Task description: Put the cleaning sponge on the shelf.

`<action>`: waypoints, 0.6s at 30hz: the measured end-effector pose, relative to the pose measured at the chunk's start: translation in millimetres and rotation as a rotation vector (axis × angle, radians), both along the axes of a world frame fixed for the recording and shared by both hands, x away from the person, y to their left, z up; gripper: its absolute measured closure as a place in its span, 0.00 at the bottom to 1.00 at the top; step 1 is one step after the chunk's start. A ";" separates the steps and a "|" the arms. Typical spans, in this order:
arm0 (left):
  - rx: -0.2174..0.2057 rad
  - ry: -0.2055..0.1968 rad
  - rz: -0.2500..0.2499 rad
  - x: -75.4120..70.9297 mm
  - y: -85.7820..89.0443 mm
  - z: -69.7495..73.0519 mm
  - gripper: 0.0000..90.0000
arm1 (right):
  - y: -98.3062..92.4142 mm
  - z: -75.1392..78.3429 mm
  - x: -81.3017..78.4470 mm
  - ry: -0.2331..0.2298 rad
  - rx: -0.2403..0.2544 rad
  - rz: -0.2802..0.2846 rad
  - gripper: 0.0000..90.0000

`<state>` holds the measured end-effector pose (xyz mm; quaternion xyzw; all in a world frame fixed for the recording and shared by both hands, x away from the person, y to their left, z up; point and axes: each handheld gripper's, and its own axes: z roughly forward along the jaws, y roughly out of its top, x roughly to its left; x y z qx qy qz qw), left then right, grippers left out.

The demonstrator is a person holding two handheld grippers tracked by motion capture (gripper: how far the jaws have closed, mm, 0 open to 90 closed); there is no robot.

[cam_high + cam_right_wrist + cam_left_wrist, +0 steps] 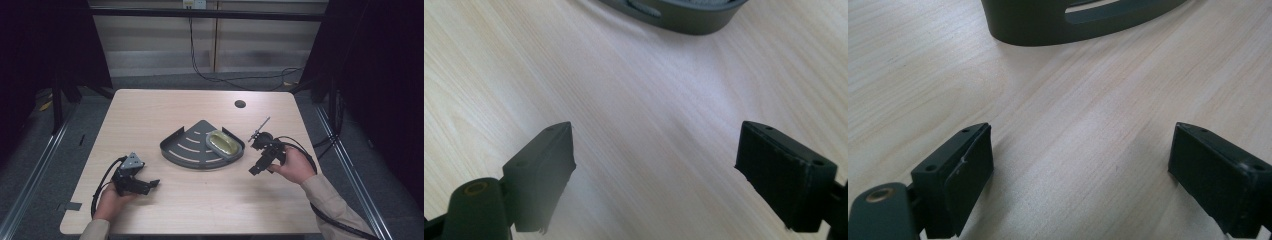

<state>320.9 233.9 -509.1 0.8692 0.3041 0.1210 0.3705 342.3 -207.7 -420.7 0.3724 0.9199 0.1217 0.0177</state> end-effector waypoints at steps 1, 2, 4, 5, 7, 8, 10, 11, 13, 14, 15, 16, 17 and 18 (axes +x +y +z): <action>0.000 0.000 0.000 0.0 0.0 0.0 0.11 | -0.7 -0.6 -1.0 0.007 0.001 -0.009 0.17; 0.000 0.000 0.000 0.0 0.0 0.0 0.11 | -3.5 -2.2 -2.0 0.006 0.005 -0.006 0.17; 0.000 0.000 0.000 0.0 0.0 0.0 0.11 | -6.5 -3.9 -3.8 0.005 0.007 -0.010 0.17; -0.001 0.000 0.000 0.0 0.0 0.0 0.11 | -8.1 -4.6 -4.6 0.004 0.009 -0.011 0.17; -0.001 0.000 0.001 0.0 -0.1 0.0 0.11 | -10.9 -6.5 -6.2 0.003 0.013 -0.013 0.17; -0.001 0.000 0.001 0.0 0.0 0.0 0.11 | -11.5 -7.1 -7.1 0.000 0.013 -0.018 0.17; -0.001 0.000 0.001 0.0 0.0 0.0 0.11 | -15.0 -9.7 -8.9 0.001 0.021 -0.021 0.17; -0.001 0.000 0.001 0.0 0.0 0.0 0.11 | -17.9 -12.8 -10.5 0.006 0.019 -0.025 0.17; -0.001 0.000 0.000 0.0 0.0 0.0 0.11 | -20.4 -16.2 -11.9 0.006 0.010 -0.028 0.17; -0.001 0.000 0.001 0.0 -0.1 0.0 0.11 | -21.8 -18.0 -12.6 0.011 0.008 -0.031 0.17; -0.001 0.000 0.000 0.0 0.0 0.0 0.11 | -23.3 -19.7 -13.4 0.014 0.011 -0.033 0.17; -0.001 0.000 0.000 0.0 0.0 0.0 0.11 | -24.2 -20.9 -14.2 0.011 0.013 -0.035 0.17; -0.001 0.000 0.000 0.0 0.0 0.0 0.11 | -26.0 -22.5 -15.3 0.013 0.015 -0.038 0.17; -0.001 0.000 0.000 0.0 0.0 0.0 0.11 | -27.3 -23.8 -16.2 0.009 0.015 -0.041 0.17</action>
